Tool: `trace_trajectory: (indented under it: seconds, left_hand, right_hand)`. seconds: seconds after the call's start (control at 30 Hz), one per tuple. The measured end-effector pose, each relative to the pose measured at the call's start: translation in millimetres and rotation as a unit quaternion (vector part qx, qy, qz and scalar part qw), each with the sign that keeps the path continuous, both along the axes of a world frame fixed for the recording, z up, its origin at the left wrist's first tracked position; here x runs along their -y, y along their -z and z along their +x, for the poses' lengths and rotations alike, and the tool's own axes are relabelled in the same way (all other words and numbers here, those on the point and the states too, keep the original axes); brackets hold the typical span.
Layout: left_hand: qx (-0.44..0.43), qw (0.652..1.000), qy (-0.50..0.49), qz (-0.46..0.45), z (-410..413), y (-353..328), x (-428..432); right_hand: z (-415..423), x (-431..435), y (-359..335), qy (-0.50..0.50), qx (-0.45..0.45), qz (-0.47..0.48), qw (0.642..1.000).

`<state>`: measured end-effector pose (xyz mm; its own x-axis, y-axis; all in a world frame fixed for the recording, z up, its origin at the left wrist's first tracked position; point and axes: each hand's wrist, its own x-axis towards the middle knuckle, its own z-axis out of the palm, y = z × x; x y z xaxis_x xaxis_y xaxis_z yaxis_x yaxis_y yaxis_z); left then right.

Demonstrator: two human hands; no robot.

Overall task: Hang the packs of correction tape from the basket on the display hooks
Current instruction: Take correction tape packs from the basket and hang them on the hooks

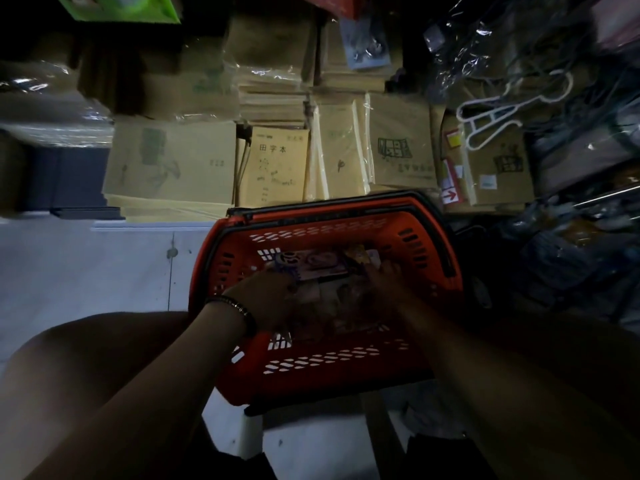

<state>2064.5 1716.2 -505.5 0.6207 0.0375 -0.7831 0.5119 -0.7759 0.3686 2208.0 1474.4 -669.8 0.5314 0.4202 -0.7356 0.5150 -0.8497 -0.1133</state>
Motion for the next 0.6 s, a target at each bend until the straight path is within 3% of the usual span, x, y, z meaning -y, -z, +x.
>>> trace_trajectory:
  seconds: [0.2, 0.43, 0.53, 0.6]
  left_hand:
    - [-0.006, 1.0, 0.025, 0.012, -3, 4, 0]
    - [0.099, 0.992, -0.07, -0.022, -9, -5, 10]
    - [0.142, 0.981, -0.132, 0.0, -7, -10, 12]
    - [0.147, 0.977, -0.155, 0.026, -7, -9, 6]
  right_hand:
    - [4, 6, -29, -0.025, -0.04, 0.088, 0.995]
    - [7, -58, -117, -0.033, -0.225, 0.19, 0.955]
    - [-1, -80, -132, -0.018, -0.219, 0.248, 0.944]
    - [-7, -82, -129, 0.057, -0.204, 0.297, 0.931]
